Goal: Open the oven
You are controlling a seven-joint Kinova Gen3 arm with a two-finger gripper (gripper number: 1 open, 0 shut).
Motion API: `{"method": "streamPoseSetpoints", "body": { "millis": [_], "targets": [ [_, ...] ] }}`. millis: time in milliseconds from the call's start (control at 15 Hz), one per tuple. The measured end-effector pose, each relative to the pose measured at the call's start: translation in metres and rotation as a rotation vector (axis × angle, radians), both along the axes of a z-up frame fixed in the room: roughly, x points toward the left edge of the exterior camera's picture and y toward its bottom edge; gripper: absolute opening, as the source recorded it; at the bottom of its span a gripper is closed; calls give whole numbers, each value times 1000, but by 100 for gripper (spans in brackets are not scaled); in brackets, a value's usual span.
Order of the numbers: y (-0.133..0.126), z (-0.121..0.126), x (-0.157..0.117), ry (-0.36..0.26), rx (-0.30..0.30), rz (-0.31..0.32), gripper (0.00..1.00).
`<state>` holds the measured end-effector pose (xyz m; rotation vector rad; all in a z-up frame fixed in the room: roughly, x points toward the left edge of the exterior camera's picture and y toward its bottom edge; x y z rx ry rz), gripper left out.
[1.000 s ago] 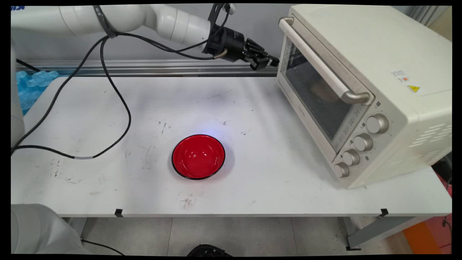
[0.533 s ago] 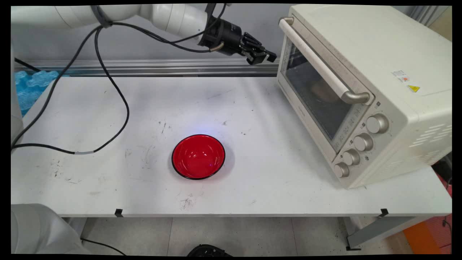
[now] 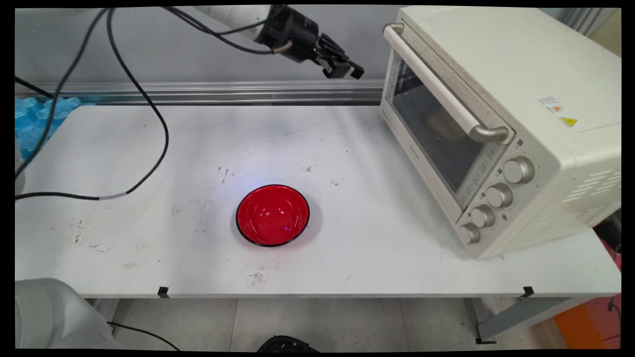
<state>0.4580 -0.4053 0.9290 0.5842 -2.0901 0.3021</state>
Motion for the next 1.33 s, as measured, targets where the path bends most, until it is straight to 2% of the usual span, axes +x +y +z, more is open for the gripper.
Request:
{"method": "streamPoseSetpoints", "body": {
  "millis": [400, 800, 867, 1333],
  "targets": [
    [17, 34, 29, -88, 49, 45, 0],
    [42, 62, 58, -144, 100, 78, 0],
    [47, 67, 62, -151, 110, 82, 100],
    [72, 87, 86, -186, 168, 89, 100]
  ]
}}
